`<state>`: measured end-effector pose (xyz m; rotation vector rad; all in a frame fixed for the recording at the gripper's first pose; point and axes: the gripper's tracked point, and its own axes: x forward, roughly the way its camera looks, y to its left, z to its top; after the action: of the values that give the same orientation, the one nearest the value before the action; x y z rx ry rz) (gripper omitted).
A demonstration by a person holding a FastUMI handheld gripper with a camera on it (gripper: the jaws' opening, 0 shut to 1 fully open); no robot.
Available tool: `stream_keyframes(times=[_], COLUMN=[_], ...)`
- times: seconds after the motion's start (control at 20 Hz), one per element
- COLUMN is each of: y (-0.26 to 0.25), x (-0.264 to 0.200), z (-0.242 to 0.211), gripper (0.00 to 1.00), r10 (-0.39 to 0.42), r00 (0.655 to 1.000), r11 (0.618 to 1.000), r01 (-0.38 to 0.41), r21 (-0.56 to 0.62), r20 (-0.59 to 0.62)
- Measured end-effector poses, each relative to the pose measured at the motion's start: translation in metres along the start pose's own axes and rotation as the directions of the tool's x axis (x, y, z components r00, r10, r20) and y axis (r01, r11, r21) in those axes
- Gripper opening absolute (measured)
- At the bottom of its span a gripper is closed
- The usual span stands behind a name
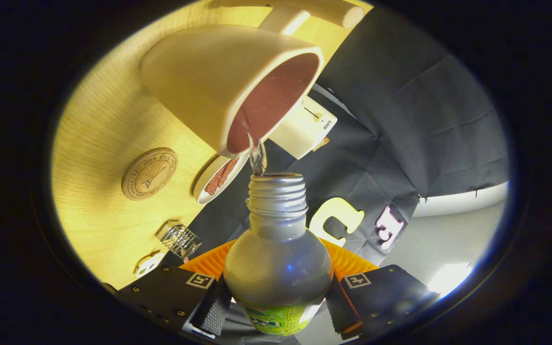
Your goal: Take the bottle from table, then pour the juice into the cup, finally place the bottle on the coaster
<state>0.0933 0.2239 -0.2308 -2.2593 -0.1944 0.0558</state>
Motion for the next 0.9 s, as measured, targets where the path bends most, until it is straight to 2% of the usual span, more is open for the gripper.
stream_keyframes(times=[0.2,0.45,0.9], y=[-0.008,-0.013,-0.022], x=[-0.001,-0.005,-0.006], z=[0.005,0.008,0.02], gripper=[0.82,0.82,0.82], r10=[-0.035,-0.031,-0.044], r00=[0.999,0.999,0.997], r11=[0.996,0.988,0.974], r01=[0.037,0.036,0.057], r21=[-0.077,-0.153,-0.22], r20=[0.02,0.037,0.067])
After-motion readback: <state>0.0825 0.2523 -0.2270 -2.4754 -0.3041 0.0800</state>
